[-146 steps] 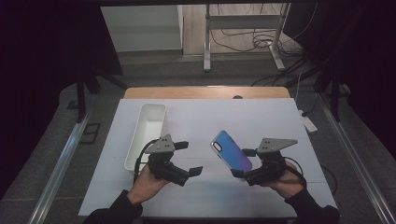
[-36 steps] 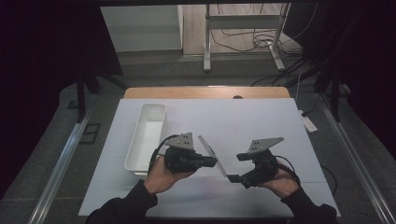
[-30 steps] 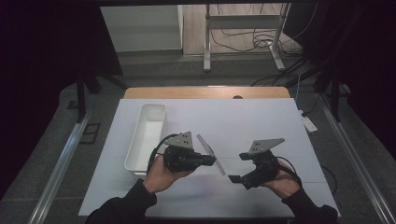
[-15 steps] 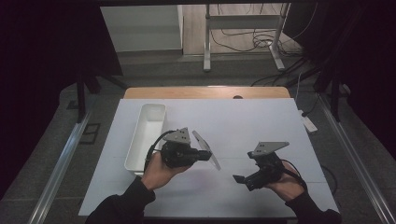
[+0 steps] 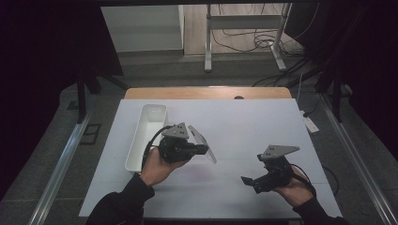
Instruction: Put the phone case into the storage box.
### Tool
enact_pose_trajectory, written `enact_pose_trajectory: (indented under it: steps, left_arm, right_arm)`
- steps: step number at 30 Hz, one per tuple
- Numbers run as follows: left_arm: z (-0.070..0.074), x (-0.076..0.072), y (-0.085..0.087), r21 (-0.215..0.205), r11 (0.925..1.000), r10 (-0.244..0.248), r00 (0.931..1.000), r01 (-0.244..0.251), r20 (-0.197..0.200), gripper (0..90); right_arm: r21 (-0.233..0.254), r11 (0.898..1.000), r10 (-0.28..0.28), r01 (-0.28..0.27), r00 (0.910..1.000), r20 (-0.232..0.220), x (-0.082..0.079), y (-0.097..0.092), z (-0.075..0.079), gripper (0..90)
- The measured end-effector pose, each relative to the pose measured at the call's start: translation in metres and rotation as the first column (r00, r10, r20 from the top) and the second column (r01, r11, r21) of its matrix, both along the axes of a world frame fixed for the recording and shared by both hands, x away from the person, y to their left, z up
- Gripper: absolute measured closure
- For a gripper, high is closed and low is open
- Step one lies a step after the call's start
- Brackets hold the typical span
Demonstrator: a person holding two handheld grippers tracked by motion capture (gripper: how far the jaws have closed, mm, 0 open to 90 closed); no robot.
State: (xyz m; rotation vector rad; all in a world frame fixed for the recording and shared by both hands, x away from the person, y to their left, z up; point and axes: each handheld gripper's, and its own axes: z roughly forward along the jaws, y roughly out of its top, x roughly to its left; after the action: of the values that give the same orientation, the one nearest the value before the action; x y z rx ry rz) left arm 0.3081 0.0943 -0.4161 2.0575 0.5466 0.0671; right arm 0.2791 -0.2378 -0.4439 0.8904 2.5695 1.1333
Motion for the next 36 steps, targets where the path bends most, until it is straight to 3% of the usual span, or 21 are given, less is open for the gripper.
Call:
enact_pose_trajectory:
  steps: [15, 36]
  left_arm:
    - [0.008, 0.011, 0.012, 0.019, 0.9978, 0.064, 0.9979, -0.064, 0.007, 88.7]
    - [0.021, 0.029, 0.035, 0.051, 0.9870, 0.152, 0.9883, -0.152, 0.017, 88.7]
  right_arm:
    - [0.009, 0.998, -0.065, 0.065, 0.9977, 0.018, -0.007, -0.017, 0.000, 0.0]
    - [0.021, 0.990, -0.140, 0.139, 0.9897, 0.031, -0.017, -0.047, -0.002, 0.0]
